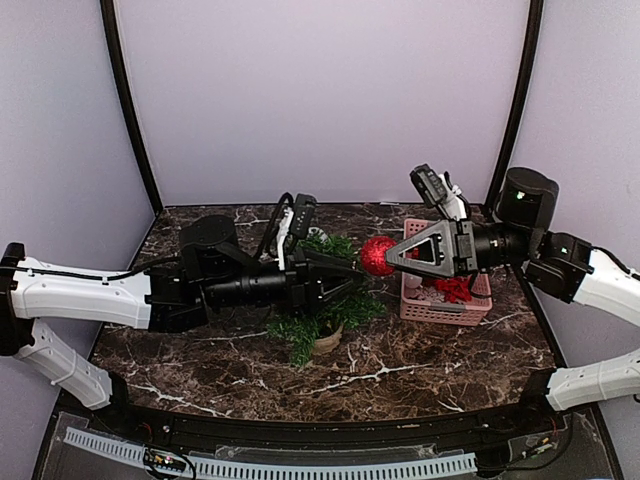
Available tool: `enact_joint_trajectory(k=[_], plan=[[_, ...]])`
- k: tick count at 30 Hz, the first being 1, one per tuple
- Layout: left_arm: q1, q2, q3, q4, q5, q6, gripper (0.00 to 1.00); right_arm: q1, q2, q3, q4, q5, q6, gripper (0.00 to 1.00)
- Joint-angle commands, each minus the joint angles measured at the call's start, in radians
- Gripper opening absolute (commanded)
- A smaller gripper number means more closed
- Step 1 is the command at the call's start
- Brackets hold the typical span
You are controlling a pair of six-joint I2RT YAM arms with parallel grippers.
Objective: Decorate the small christmas tree
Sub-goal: Hang the ornament ball on the branch.
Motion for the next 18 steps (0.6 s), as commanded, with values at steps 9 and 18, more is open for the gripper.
enact_joint_trajectory(k=[9, 18], plan=[[-0.006, -0.025, -0.015, 0.034, -0.006, -0.036, 0.07, 0.01, 0.004, -0.016, 0.03, 0.029, -0.007, 0.36], [-0.012, -0.1, -0.076, -0.112, -0.056, -0.035, 0.0, 0.013, 0.004, -0.164, 0.191, 0.052, 0.096, 0.36]])
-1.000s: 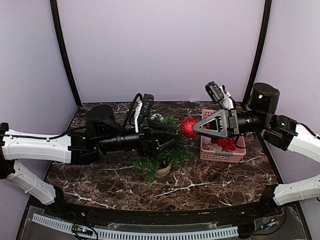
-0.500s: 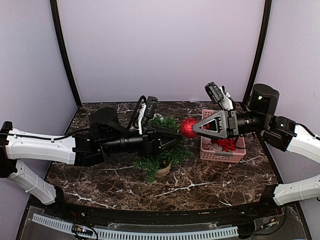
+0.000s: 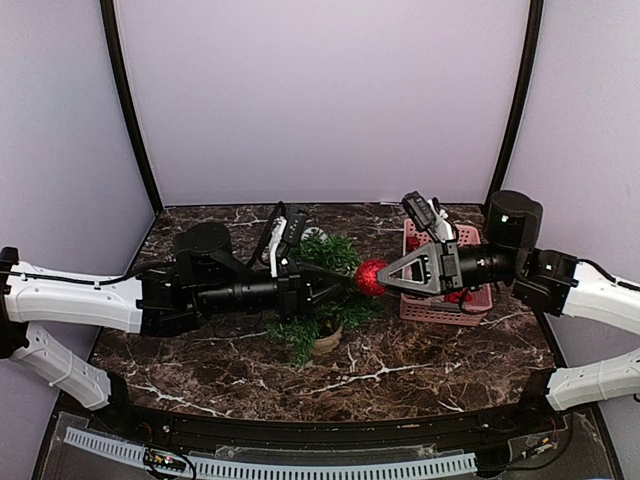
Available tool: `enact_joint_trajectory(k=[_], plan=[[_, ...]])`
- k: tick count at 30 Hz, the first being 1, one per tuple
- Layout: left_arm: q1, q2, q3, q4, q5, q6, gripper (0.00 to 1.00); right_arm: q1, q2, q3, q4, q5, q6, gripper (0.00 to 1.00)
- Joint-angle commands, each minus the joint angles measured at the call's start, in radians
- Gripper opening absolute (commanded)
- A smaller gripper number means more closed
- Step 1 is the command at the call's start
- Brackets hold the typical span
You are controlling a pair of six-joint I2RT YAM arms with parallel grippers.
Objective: Decorate the small christmas tree
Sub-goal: Hang the ornament ball on the branch.
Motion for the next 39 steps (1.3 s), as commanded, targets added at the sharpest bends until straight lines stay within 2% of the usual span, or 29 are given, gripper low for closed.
enact_joint_trajectory(k=[1, 7, 14, 22, 39], plan=[[-0.013, -0.069, -0.035, -0.114, -0.033, 0.008, 0.0, 0.015, 0.004, -0.069, 0.152, 0.021, 0.065, 0.36], [-0.028, -0.1, -0.046, -0.267, -0.089, 0.02, 0.0, 0.039, 0.05, -0.14, 0.298, 0.042, 0.134, 0.36], [-0.053, -0.143, -0.049, -0.44, -0.187, 0.033, 0.0, 0.059, 0.089, -0.192, 0.367, 0.079, 0.195, 0.36], [-0.068, -0.14, -0.051, -0.483, -0.187, 0.022, 0.0, 0.083, 0.087, -0.231, 0.36, 0.112, 0.239, 0.36], [-0.081, -0.092, -0.032, -0.47, -0.195, 0.044, 0.0, 0.107, 0.152, -0.239, 0.409, 0.121, 0.252, 0.35]])
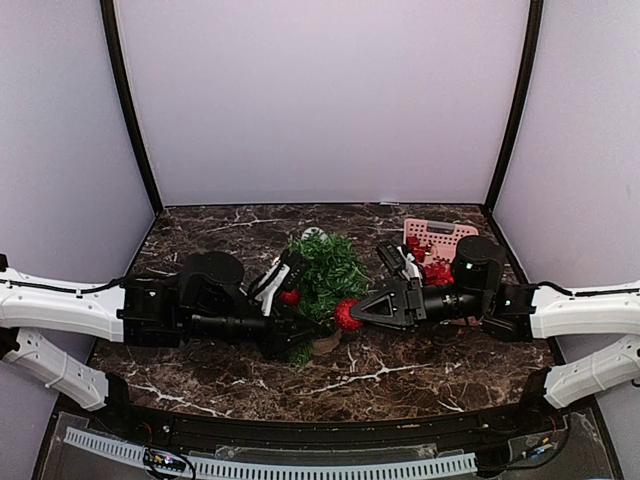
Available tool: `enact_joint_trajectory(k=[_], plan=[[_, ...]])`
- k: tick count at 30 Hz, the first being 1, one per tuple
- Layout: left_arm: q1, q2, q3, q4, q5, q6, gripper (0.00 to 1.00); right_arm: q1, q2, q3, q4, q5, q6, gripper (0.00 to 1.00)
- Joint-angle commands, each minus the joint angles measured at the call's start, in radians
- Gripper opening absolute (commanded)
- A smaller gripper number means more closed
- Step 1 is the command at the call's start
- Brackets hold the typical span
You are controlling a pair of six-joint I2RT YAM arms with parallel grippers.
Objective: Decorate the small christmas tree
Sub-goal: Hang the ornament ball on the branch.
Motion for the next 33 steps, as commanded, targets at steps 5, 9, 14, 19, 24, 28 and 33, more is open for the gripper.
enact_joint_trajectory(k=[5, 9, 14, 19, 24, 28, 33], plan=[[-0.007, 0.012, 0.014, -0.001, -0.026, 0.026, 0.0, 0.01, 0.0, -0.005, 0.048, 0.016, -0.003, 0.35], [-0.007, 0.017, 0.017, -0.001, -0.04, 0.025, 0.0, 0.01, 0.001, -0.003, 0.034, 0.033, -0.009, 0.35], [-0.007, 0.017, 0.02, 0.0, -0.062, 0.029, 0.0, 0.009, 0.005, 0.006, 0.009, 0.047, -0.025, 0.35], [-0.007, 0.024, 0.027, 0.002, -0.077, 0.034, 0.0, 0.01, 0.011, 0.012, 0.002, 0.054, -0.031, 0.35], [-0.007, 0.035, 0.036, 0.002, -0.081, 0.039, 0.0, 0.01, 0.016, 0.017, 0.0, 0.062, -0.035, 0.34], [-0.007, 0.037, 0.04, 0.003, -0.093, 0.04, 0.0, 0.01, 0.021, 0.022, -0.003, 0.068, -0.036, 0.34], [-0.007, 0.033, 0.041, 0.01, -0.115, 0.033, 0.0, 0.01, 0.02, 0.03, -0.004, 0.081, -0.044, 0.34]])
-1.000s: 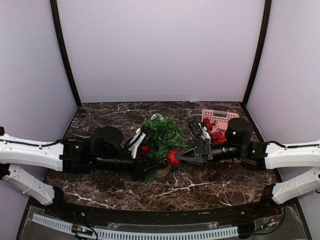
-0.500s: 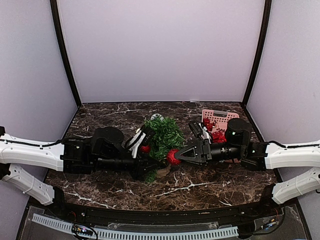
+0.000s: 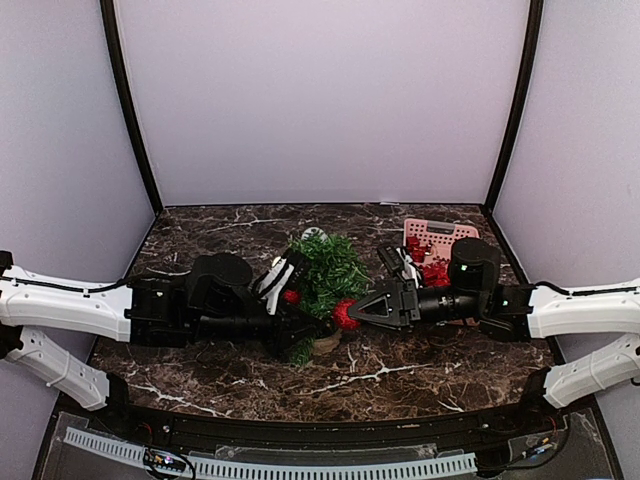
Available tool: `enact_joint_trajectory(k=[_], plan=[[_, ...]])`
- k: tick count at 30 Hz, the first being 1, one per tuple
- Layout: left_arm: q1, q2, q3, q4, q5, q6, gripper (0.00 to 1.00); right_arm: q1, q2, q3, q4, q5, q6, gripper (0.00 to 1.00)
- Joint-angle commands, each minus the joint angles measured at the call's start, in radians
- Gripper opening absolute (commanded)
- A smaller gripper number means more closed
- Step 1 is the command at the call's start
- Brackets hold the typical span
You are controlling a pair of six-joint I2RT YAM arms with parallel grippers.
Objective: Decorate the small christmas tree
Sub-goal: Hang the ornament ball on the branch.
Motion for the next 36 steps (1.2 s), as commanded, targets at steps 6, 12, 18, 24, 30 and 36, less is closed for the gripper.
enact_joint_trajectory(k=[6, 12, 18, 24, 30, 36], plan=[[-0.006, -0.002, 0.028, 0.004, -0.048, 0.004, 0.0, 0.009, 0.013, 0.039, 0.023, 0.035, -0.024, 0.34], [-0.006, -0.012, 0.023, 0.004, -0.075, -0.009, 0.0, 0.009, 0.015, 0.051, 0.023, 0.046, -0.028, 0.34], [-0.006, -0.014, 0.023, 0.011, -0.083, -0.013, 0.0, 0.008, 0.019, 0.056, 0.022, 0.064, -0.026, 0.34], [-0.006, -0.012, 0.024, 0.02, -0.099, -0.014, 0.0, 0.005, 0.034, 0.055, 0.046, 0.074, -0.012, 0.34], [-0.006, -0.008, 0.022, 0.028, -0.112, -0.021, 0.0, 0.0, 0.046, 0.055, 0.06, 0.084, 0.0, 0.34], [-0.006, -0.005, 0.019, 0.025, -0.127, -0.028, 0.0, -0.004, 0.051, 0.045, 0.074, 0.097, 0.018, 0.34]])
